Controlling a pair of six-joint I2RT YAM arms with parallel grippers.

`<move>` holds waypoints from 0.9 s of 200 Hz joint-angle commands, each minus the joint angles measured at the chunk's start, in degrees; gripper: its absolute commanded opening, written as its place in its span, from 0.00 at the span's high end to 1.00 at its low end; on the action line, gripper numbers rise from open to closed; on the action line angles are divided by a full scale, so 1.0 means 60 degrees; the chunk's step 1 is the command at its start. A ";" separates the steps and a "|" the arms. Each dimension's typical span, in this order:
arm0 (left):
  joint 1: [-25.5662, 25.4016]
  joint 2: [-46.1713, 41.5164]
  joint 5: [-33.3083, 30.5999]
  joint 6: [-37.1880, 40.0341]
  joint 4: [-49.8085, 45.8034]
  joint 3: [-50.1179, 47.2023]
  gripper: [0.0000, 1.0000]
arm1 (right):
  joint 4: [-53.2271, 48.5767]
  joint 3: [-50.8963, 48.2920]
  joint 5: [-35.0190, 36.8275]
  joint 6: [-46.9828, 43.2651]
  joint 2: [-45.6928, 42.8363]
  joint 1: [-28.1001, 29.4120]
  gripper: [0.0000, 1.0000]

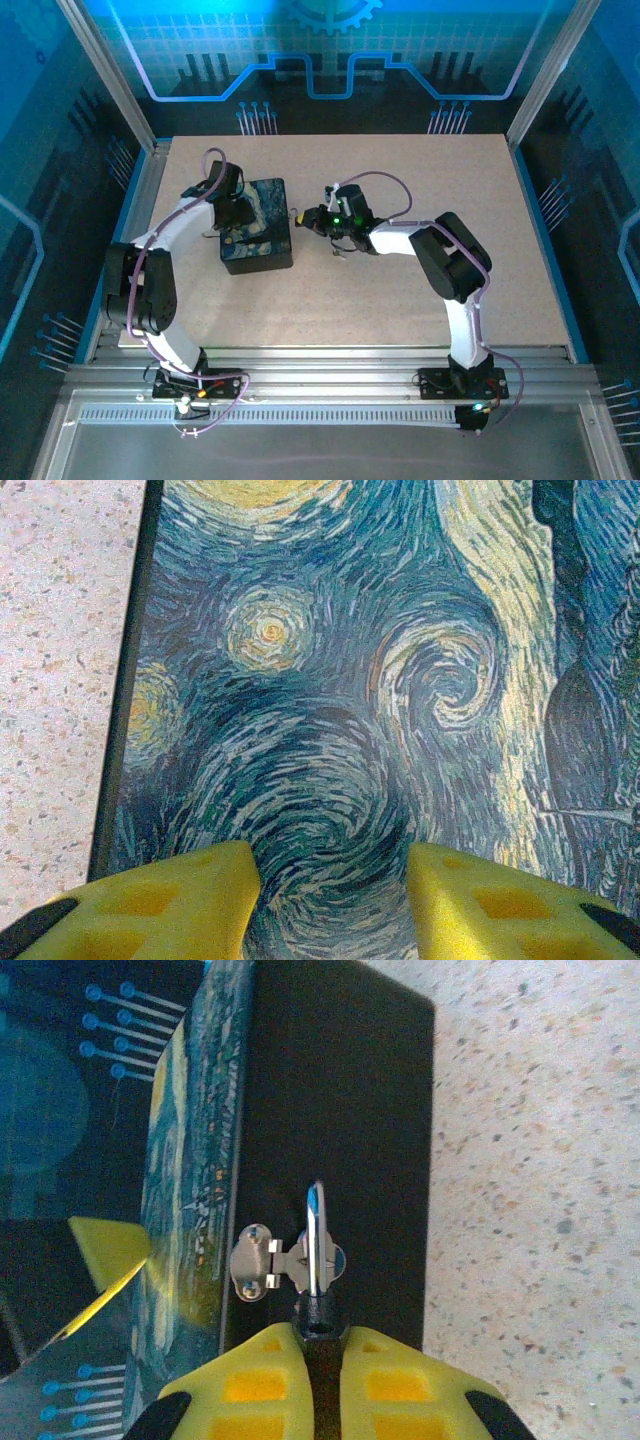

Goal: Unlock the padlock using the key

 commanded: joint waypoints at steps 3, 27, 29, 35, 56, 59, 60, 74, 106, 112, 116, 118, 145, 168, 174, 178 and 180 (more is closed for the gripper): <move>0.0039 0.0697 -0.0167 0.0216 -0.0589 -0.0699 0.54 | 0.0747 -0.0150 0.1175 0.0895 0.0311 -0.0182 1.00; 0.0039 0.0708 -0.0148 0.0217 -0.0537 -0.0788 0.54 | 0.0598 -0.0026 0.1069 0.1300 0.0540 -0.0302 1.00; 0.0044 0.0710 -0.0148 0.0226 -0.0526 -0.0790 0.54 | 0.0555 -0.0012 0.1048 0.1298 0.0536 -0.0302 1.00; 0.0047 0.0702 -0.0149 0.0229 -0.0509 -0.0802 0.54 | 0.0401 0.0032 0.1042 0.1288 0.0541 -0.0302 1.00; 0.0037 0.0746 -0.0101 0.0176 -0.0450 -0.0806 0.54 | 0.0998 -0.0335 0.1182 0.1953 0.0534 -0.0305 1.00; 0.0049 0.0742 -0.0082 0.0164 -0.0436 -0.0810 0.54 | 0.1164 -0.0387 0.1143 0.2032 0.0535 -0.0306 1.00; 0.0042 0.0746 -0.0079 0.0160 -0.0435 -0.0808 0.54 | 0.1192 -0.0403 0.1121 0.2057 0.0527 -0.0319 1.00; 0.0036 0.0701 0.0065 0.0118 -0.0405 -0.0752 0.54 | 0.0895 -0.0486 0.1237 0.1749 0.0224 -0.0280 1.00; 0.0041 0.0430 0.0568 0.0115 -0.0537 -0.0388 0.53 | -0.0381 -0.0802 0.1514 0.0230 -0.0855 -0.0406 1.00; 0.0048 0.0313 0.0641 0.0078 -0.0548 -0.0329 0.53 | -0.0707 -0.0848 0.1510 -0.0091 -0.1041 -0.0505 1.00; 0.0039 0.0231 0.0688 0.0048 -0.0568 -0.0294 0.52 | -0.0962 -0.0879 0.1537 -0.0331 -0.1149 -0.0565 1.00; 0.0037 0.0188 0.0698 0.0045 -0.0581 -0.0264 0.52 | -0.1109 -0.0892 0.1550 -0.0450 -0.1216 -0.0602 1.00; 0.0038 -0.0390 0.0873 0.0101 -0.0732 0.0061 0.50 | -0.2800 -0.1154 0.1261 -0.1918 -0.1805 -0.1174 0.94; -0.0028 -0.0842 0.1089 0.0210 -0.0872 0.0297 0.50 | -0.3660 -0.1626 0.1098 -0.2715 -0.2152 -0.1758 0.90; -0.0085 -0.0950 0.1123 0.0239 -0.0909 0.0344 0.50 | -0.3725 -0.1802 0.0997 -0.2829 -0.2231 -0.1944 0.90; -0.0131 -0.1015 0.1142 0.0263 -0.0929 0.0365 0.50 | -0.3759 -0.1917 0.0940 -0.2896 -0.2283 -0.2082 0.89; -0.0152 -0.1061 0.1152 0.0278 -0.0950 0.0391 0.50 | -0.3782 -0.1972 0.0910 -0.2930 -0.2301 -0.2135 0.89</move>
